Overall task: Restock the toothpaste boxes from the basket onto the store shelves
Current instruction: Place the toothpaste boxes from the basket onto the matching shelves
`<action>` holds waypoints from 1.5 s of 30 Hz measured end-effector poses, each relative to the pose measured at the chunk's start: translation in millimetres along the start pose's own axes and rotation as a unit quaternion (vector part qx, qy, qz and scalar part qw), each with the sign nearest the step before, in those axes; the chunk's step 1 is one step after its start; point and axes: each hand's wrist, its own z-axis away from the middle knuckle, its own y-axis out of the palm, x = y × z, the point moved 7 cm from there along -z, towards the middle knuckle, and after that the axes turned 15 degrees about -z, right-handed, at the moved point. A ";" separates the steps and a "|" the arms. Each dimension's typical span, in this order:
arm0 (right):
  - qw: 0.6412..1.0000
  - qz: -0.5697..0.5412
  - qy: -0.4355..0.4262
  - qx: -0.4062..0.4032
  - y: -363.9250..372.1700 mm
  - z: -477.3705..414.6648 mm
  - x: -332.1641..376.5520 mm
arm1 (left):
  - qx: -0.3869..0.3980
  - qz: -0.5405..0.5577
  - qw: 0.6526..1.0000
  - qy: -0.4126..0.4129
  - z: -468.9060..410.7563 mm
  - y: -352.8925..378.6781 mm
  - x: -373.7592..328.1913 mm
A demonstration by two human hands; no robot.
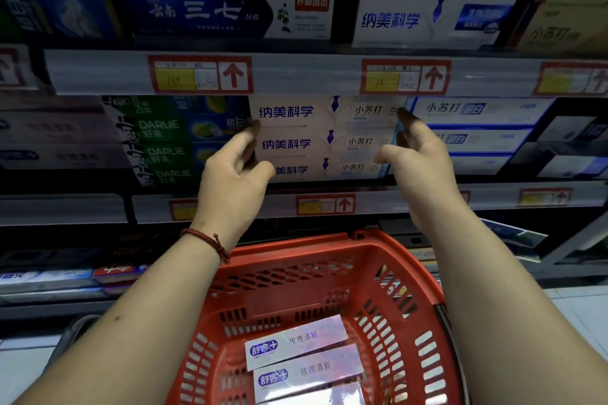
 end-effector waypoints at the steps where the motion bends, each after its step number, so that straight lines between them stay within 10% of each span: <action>1: 1.000 0.005 -0.004 0.003 0.1 0.5 0.0 | 0.009 -0.003 1.000 0.005 1.2 0.2 0.5; 9: 0.994 0.090 -0.057 0.002 9.6 25.6 -5.7 | 0.014 -0.078 0.997 -0.006 24.3 -11.8 22.3; 14: 0.976 0.147 0.046 0.154 27.8 61.5 -71.8 | 0.106 -0.074 0.986 -0.109 61.7 4.0 84.7; 26: 0.748 0.473 0.274 0.377 41.7 147.0 -274.8 | 0.342 -0.352 0.820 -0.294 149.8 21.5 259.9; 36: 0.788 0.422 0.371 0.251 101.0 168.6 -352.6 | 0.346 -0.417 0.741 -0.396 156.3 -32.9 351.7; 45: 0.815 0.341 0.457 0.102 73.3 181.1 -402.4 | 0.380 -0.256 0.763 -0.457 174.2 -12.7 421.2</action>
